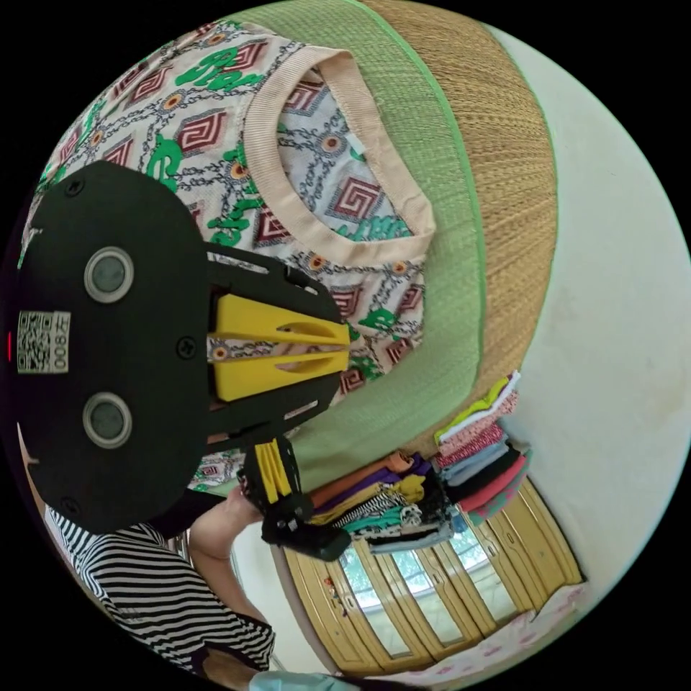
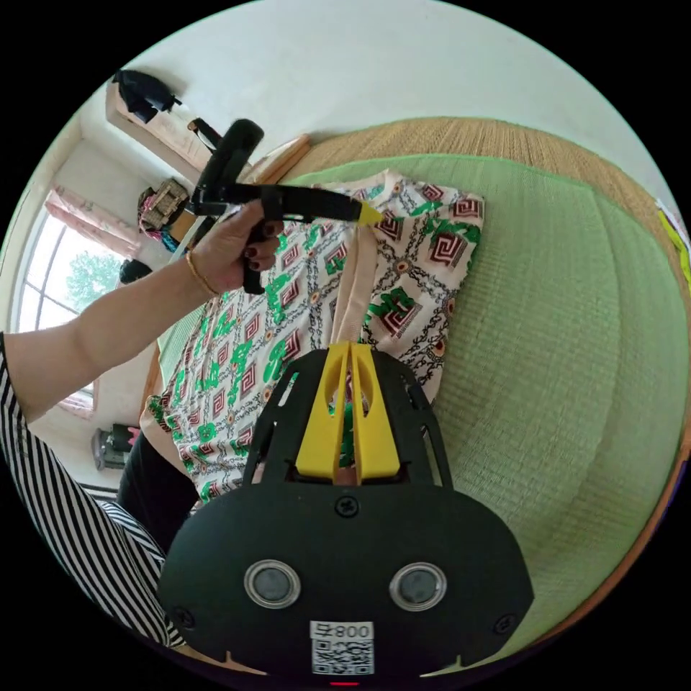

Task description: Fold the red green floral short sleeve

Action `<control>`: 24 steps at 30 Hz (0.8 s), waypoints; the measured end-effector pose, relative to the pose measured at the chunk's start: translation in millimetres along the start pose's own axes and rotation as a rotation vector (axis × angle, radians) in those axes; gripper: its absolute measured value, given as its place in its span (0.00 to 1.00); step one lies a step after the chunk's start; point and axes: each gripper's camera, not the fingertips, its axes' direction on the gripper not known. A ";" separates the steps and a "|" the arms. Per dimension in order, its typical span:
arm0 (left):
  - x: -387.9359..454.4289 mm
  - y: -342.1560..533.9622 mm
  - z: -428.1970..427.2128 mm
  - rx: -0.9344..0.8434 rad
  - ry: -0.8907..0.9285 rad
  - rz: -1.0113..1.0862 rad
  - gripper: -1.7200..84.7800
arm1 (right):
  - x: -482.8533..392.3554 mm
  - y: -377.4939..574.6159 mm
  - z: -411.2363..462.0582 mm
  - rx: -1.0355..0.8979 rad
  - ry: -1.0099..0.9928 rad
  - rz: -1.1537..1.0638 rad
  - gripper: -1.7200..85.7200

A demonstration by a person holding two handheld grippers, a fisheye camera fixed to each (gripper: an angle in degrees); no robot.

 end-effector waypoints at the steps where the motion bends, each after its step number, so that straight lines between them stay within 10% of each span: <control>1: 1.8 -6.5 -0.7 0.008 0.004 0.009 0.06 | -0.4 0.8 -2.4 0.011 -0.009 -0.007 0.02; 24: 33.9 -67.2 21.3 -0.124 -0.047 0.048 0.03 | 29.9 -4.5 -17.6 0.107 0.133 0.092 0.02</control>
